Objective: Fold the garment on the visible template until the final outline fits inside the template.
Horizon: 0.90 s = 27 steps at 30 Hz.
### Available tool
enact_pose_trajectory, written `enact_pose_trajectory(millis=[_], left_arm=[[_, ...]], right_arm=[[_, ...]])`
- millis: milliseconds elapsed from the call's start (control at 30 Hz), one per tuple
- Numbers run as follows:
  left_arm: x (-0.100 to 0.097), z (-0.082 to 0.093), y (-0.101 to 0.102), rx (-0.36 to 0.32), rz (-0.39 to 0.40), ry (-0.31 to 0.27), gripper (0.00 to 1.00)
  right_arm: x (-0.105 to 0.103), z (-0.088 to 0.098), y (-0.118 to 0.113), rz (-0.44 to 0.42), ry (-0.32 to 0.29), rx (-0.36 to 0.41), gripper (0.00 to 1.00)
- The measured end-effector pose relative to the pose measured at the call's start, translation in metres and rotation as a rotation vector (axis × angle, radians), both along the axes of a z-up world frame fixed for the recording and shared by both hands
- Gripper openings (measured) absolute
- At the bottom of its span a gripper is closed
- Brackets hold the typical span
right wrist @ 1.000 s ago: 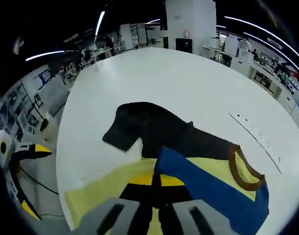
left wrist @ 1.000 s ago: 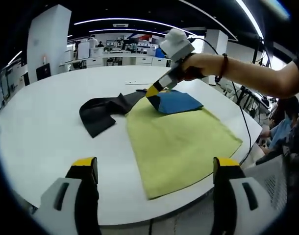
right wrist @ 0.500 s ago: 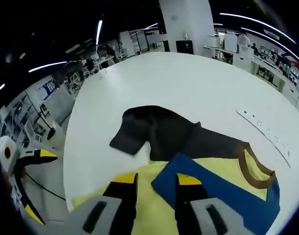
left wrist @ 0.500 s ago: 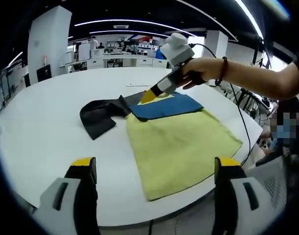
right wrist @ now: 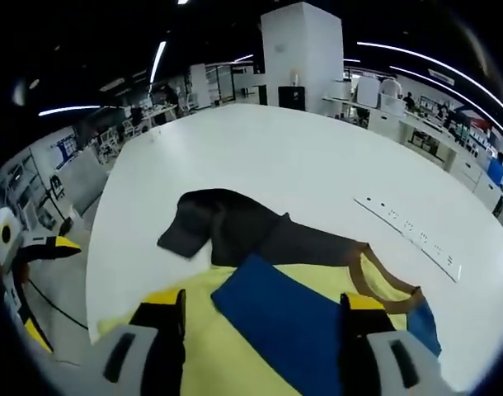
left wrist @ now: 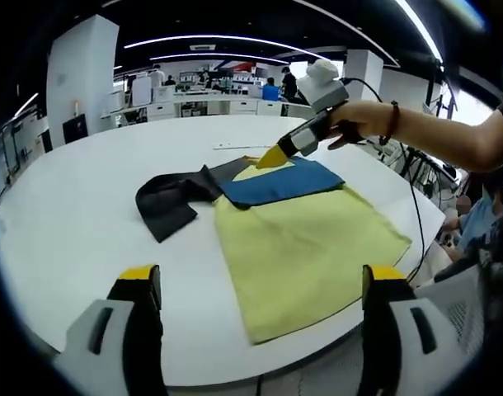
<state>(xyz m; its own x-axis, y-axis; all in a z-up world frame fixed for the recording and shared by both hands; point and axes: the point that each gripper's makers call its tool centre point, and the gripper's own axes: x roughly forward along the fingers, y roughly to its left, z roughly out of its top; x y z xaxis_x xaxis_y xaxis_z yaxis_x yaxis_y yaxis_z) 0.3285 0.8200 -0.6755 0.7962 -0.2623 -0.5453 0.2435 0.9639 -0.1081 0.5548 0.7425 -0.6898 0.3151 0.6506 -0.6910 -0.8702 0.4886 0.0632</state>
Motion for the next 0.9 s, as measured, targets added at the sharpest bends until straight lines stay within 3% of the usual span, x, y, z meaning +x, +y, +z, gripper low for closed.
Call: enact_pose_trajectory(millis=[333,700,900], left_arm=[[0.000,0.001,-0.001,0.004,-0.006,0.001,0.99],[0.002,0.003,-0.003,0.005,-0.010,-0.007,0.99],[0.003,0.004,-0.004,0.008,-0.014,-0.009,0.99]], right_arm=[[0.010,0.005,-0.046,-0.046,-0.028,0.006,0.91],[0.017,-0.004,-0.117,-0.138,-0.039,-0.028,0.87],[0.019,-0.011,-0.152,-0.178,-0.057,-0.047,0.79]])
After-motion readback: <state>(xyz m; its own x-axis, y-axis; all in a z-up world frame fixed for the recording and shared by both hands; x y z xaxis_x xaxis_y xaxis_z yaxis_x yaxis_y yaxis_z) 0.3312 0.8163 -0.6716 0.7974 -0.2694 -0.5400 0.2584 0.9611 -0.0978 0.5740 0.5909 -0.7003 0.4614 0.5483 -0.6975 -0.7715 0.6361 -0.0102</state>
